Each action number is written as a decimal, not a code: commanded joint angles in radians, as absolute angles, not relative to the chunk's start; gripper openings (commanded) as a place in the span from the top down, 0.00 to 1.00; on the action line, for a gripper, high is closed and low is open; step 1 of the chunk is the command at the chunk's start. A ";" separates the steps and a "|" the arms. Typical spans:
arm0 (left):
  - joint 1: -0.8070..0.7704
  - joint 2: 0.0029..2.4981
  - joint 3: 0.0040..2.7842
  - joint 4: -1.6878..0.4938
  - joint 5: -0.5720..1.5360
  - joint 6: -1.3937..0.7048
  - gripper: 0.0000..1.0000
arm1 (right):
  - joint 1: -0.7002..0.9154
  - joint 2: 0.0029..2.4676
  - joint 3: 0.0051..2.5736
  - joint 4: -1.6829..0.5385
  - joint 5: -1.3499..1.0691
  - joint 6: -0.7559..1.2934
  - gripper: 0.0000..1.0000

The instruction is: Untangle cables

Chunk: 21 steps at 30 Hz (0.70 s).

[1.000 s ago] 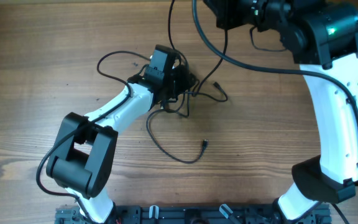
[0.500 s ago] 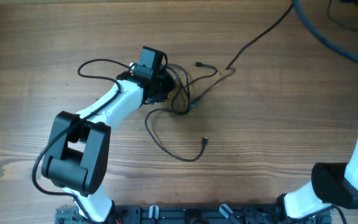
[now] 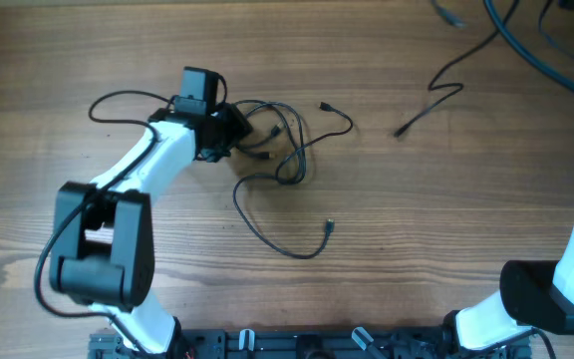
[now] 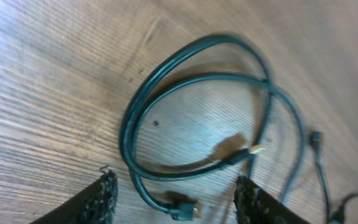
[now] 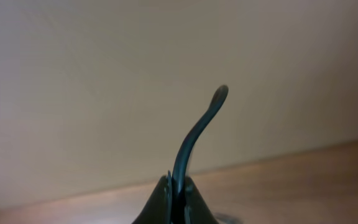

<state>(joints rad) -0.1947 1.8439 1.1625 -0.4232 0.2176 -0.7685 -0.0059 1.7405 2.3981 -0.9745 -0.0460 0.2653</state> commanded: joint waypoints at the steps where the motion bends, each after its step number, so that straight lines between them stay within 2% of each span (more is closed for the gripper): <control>1: -0.184 1.693 1.166 -0.421 0.253 -0.657 0.32 | -0.008 1.721 2.416 -1.041 -0.059 0.197 0.96; 6: -0.184 1.561 1.165 -0.436 0.254 -0.658 0.25 | -0.017 1.724 2.415 -1.093 -0.090 0.175 0.96; 10: -0.184 1.539 1.165 -0.463 0.254 -0.658 0.21 | -0.084 1.742 2.415 -1.081 -0.083 0.163 0.96; 14: -0.184 1.539 1.165 -0.504 0.253 -0.658 0.19 | -0.229 1.790 2.415 -1.037 -0.094 0.165 0.96; 16: -0.184 1.539 1.165 -0.508 0.228 -0.658 0.10 | -0.294 1.804 2.415 -0.982 -0.093 0.184 0.96; 17: -0.184 1.539 1.165 -0.510 0.215 -0.658 0.08 | -0.331 1.808 2.415 -0.958 -0.093 0.188 0.96; 21: -0.184 1.539 1.165 -0.513 0.211 -0.658 0.07 | -0.454 1.824 2.415 -0.933 0.009 0.237 0.96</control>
